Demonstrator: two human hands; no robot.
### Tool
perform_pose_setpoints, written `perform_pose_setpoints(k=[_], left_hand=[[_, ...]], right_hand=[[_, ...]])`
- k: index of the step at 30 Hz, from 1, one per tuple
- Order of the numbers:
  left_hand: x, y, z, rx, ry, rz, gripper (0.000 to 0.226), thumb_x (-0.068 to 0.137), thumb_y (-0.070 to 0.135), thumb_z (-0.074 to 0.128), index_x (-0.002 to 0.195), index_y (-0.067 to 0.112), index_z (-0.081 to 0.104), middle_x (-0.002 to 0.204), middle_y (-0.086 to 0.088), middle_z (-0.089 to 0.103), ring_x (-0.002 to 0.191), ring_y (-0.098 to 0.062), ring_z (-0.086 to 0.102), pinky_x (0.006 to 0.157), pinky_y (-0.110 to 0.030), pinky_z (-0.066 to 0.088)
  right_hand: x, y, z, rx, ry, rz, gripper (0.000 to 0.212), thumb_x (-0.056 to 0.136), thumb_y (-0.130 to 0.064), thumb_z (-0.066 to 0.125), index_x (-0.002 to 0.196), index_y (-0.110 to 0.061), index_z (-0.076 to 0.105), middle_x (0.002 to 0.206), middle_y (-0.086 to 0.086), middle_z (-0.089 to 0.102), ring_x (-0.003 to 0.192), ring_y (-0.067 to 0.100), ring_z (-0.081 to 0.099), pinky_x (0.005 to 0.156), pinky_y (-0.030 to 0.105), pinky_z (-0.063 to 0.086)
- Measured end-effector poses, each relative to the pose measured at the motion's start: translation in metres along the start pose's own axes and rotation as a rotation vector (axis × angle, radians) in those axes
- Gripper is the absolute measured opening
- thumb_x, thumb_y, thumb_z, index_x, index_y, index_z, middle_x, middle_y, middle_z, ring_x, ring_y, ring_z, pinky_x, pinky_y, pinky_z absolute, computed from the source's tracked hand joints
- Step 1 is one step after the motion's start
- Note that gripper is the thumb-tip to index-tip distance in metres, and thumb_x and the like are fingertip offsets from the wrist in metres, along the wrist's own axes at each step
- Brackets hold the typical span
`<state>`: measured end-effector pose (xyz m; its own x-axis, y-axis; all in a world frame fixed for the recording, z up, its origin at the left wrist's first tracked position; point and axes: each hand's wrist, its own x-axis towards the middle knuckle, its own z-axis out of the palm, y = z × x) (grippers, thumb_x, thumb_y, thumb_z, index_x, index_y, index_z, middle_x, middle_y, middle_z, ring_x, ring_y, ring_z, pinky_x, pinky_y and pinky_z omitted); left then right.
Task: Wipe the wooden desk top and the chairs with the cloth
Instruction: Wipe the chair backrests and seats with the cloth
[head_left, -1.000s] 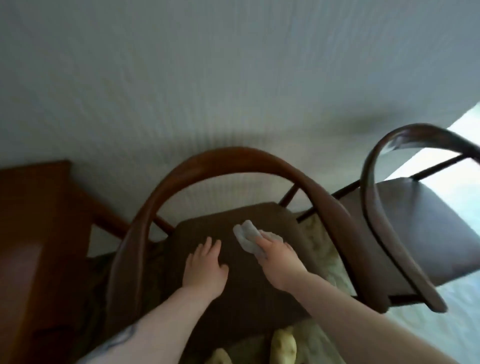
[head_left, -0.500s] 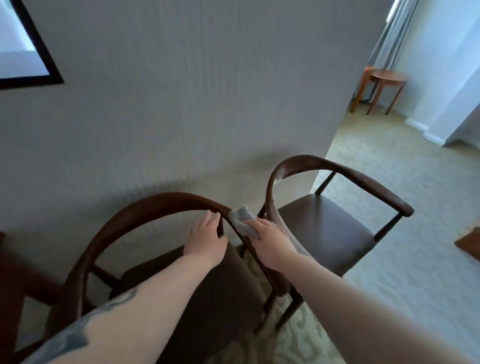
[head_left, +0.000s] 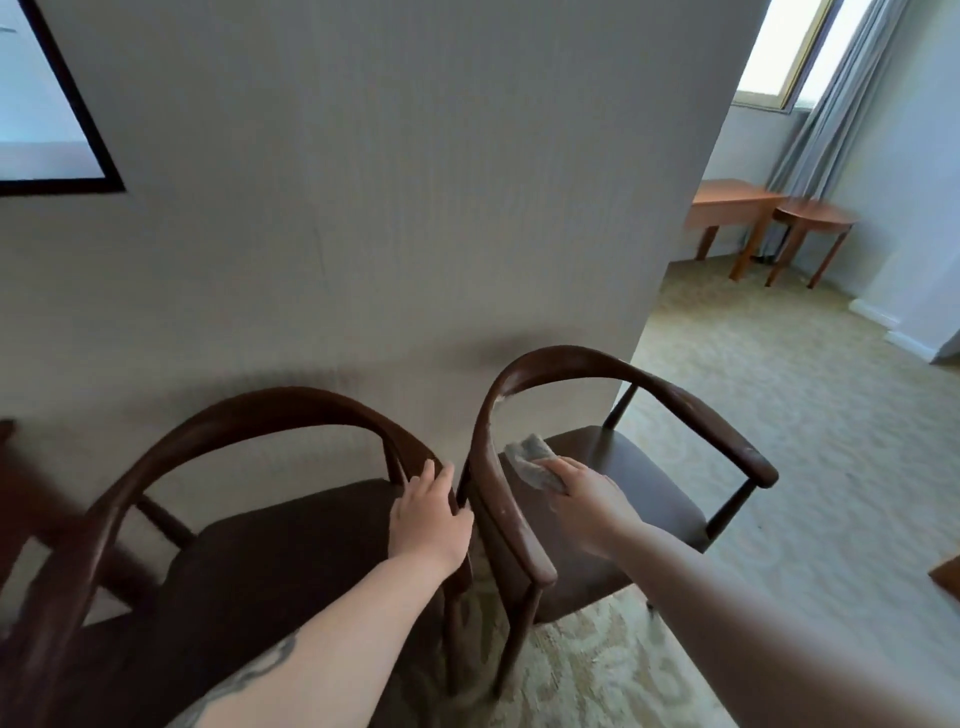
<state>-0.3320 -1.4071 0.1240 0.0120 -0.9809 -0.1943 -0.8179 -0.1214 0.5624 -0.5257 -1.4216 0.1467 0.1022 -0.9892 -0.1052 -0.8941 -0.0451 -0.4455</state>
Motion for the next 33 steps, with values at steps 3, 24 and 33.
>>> perform_pose_setpoints(k=[3, 24, 33], left_hand=[[-0.006, 0.005, 0.002, -0.006, 0.008, -0.033, 0.060, 0.099, 0.031, 0.044, 0.153, 0.029, 0.016, 0.162, 0.002, 0.005, 0.148, -0.022, 0.008, 0.120, -0.044, 0.014], [0.031, -0.028, 0.065, -0.117, -0.128, -0.176, 0.056, 0.099, 0.028, 0.043, 0.151, 0.029, 0.024, 0.160, 0.004, 0.015, 0.145, -0.019, 0.020, 0.118, -0.038, 0.023], [0.057, -0.013, 0.112, -0.152, -0.005, -0.428, 0.052, 0.099, 0.029, 0.044, 0.149, 0.029, 0.030, 0.159, 0.007, 0.020, 0.143, -0.018, 0.027, 0.117, -0.036, 0.026]], right_hand=[[-0.003, 0.002, 0.002, 0.004, -0.012, -0.035, 0.047, 0.090, -0.014, 0.046, 0.131, -0.036, 0.052, 0.132, -0.016, 0.053, 0.117, 0.016, 0.051, 0.105, 0.035, 0.035], [0.020, 0.062, 0.069, 0.104, 0.021, 0.211, 0.043, 0.091, -0.020, 0.049, 0.131, -0.036, 0.053, 0.139, -0.015, 0.052, 0.124, 0.013, 0.049, 0.102, 0.030, 0.037], [0.076, 0.131, 0.065, 0.040, -0.176, 0.077, 0.042, 0.088, -0.017, 0.053, 0.124, -0.039, 0.055, 0.126, -0.018, 0.059, 0.112, 0.012, 0.056, 0.090, 0.027, 0.040]])
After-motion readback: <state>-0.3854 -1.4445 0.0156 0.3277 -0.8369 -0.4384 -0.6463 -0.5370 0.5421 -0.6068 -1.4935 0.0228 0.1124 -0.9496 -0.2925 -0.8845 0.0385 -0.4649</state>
